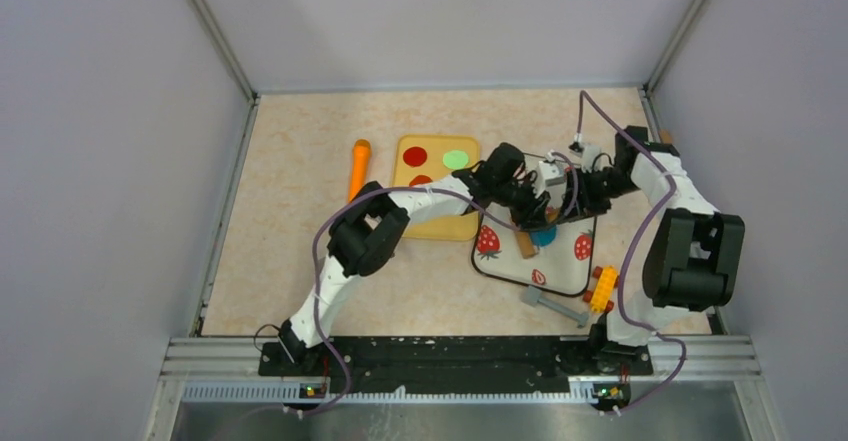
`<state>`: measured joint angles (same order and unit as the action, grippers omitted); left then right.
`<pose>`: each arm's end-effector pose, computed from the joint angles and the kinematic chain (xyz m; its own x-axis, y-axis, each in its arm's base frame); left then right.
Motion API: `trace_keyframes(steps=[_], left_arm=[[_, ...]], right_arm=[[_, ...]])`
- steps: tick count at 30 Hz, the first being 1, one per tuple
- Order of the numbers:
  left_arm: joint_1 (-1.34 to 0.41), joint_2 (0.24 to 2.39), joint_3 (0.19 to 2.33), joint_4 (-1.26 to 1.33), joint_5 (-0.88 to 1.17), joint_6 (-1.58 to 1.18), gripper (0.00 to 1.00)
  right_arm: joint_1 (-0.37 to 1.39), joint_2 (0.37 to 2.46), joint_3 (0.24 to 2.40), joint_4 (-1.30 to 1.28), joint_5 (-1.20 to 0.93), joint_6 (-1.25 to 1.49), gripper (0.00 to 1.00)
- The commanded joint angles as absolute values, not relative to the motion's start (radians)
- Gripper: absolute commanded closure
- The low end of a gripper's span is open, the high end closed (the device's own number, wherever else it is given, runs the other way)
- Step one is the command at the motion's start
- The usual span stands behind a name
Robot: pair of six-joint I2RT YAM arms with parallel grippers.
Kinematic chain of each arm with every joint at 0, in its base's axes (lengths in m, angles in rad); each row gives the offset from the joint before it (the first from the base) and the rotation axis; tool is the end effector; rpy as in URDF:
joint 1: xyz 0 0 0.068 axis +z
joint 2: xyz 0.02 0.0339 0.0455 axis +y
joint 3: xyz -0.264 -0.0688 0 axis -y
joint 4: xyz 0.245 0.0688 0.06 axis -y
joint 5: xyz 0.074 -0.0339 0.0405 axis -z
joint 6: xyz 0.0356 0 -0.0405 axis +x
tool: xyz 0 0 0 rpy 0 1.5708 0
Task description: Roll out the dumpling wrappers from the dough
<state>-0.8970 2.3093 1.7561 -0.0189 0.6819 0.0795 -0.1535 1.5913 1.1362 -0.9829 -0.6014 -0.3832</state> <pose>0.3089 -0.4228 0.1760 -0.2623 0.4273 -0.8652 0.9612 0.0365 -0.2734 0.2853 -0.0238 0.2212 -0.9280 -0.1684 -0.3325 -0.3180 0.8230 0.4706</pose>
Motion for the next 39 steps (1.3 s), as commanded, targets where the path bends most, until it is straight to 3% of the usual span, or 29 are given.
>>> trace_keyframes(steps=[1, 6, 10, 14, 22, 33, 39], left_arm=[[-0.821, 2.207, 1.733, -0.052, 0.625, 0.077, 1.0], [-0.813, 2.086, 1.742, -0.052, 0.653, 0.116, 1.0], [-0.824, 2.076, 1.783, -0.009, 0.655, 0.039, 1.0], [-0.836, 2.137, 1.805, 0.092, 0.6, -0.049, 1.0], [-0.859, 2.223, 1.83, 0.09, 0.569, -0.057, 1.0], [-0.893, 2.384, 1.964, 0.112, 0.59, -0.126, 1.0], [-0.892, 2.307, 1.896, 0.12, 0.575, -0.115, 1.0]], right_arm=[[-0.092, 1.602, 1.219, -1.015, -0.543, -0.385, 1.0], [-0.091, 1.595, 1.467, -1.171, -0.632, -0.403, 1.0], [-0.091, 1.596, 1.582, -1.243, -0.587, -0.407, 1.0], [-0.12, 1.58, 1.488, -1.2, -0.488, -0.417, 1.0], [-0.173, 1.48, 1.337, -1.07, -0.491, -0.342, 1.0], [-0.174, 1.449, 1.271, -1.037, -0.382, -0.344, 1.0], [-0.174, 1.444, 1.29, -1.047, -0.414, -0.299, 1.0]])
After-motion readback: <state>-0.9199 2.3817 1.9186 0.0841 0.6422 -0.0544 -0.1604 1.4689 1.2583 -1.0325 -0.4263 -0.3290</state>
